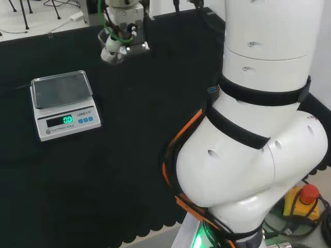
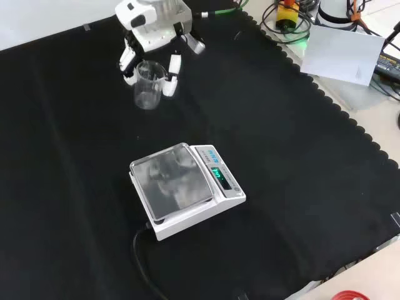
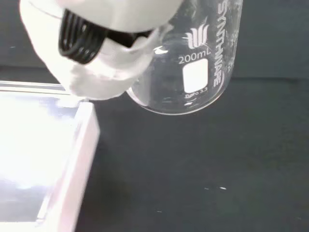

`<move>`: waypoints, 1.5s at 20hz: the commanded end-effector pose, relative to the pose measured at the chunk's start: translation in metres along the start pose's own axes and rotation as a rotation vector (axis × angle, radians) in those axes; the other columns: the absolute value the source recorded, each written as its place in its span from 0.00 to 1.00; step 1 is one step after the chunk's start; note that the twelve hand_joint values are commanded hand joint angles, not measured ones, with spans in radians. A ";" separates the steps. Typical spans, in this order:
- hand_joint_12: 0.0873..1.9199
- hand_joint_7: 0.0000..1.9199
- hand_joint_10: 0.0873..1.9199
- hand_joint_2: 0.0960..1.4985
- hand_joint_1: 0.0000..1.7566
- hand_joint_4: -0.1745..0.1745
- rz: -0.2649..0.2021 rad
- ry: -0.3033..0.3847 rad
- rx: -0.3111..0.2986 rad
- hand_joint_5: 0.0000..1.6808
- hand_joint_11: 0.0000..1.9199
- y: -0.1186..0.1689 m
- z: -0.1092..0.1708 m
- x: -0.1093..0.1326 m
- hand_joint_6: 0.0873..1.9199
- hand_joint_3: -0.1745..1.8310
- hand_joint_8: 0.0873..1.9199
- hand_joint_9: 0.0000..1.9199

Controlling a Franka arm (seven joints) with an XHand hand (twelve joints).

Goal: Put the beaker on the electronic balance.

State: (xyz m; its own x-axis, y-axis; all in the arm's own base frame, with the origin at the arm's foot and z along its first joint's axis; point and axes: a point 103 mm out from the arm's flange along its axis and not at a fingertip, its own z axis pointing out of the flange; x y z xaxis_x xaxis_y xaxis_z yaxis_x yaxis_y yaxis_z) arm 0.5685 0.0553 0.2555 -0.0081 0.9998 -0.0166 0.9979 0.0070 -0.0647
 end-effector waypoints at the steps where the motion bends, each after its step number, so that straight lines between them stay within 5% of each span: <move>1: 0.34 0.59 0.45 0.37 0.72 0.29 -0.105 0.023 0.050 0.60 0.76 0.023 0.011 0.081 0.58 0.57 0.62 0.71; 10: 0.34 0.59 0.45 0.36 0.72 0.26 -0.192 0.057 0.114 0.60 0.76 0.033 0.044 0.136 0.57 0.57 0.61 0.71; 14: 0.34 0.59 0.45 0.36 0.72 0.26 -0.191 0.064 0.148 0.60 0.76 0.029 0.060 0.139 0.57 0.57 0.61 0.71; 16: 0.33 0.57 0.44 0.39 0.69 0.09 -0.190 0.076 0.173 0.63 0.76 0.026 0.072 0.140 0.55 0.52 0.67 0.72; 18: 0.33 0.56 0.44 0.40 0.67 0.02 -0.189 0.080 0.181 0.64 0.76 0.026 0.076 0.140 0.53 0.49 0.70 0.72; 25: 0.33 0.56 0.43 0.42 0.67 0.00 -0.192 0.090 0.197 0.64 0.78 0.023 0.088 0.141 0.53 0.47 0.71 0.72; 27: 0.36 0.51 0.42 0.35 0.67 0.11 -0.199 0.099 0.182 0.48 0.75 0.022 0.085 0.137 0.61 0.48 0.69 0.69; 30: 0.50 0.41 0.39 0.28 0.63 0.35 -0.207 0.112 0.184 0.27 0.58 0.023 0.081 0.134 0.64 0.48 0.64 0.60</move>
State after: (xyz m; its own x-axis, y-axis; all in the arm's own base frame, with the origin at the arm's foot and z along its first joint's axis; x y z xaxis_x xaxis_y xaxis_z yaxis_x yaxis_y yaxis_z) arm 0.5838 0.1927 0.1632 -0.1848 0.9771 0.1059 0.9461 0.2060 -0.2499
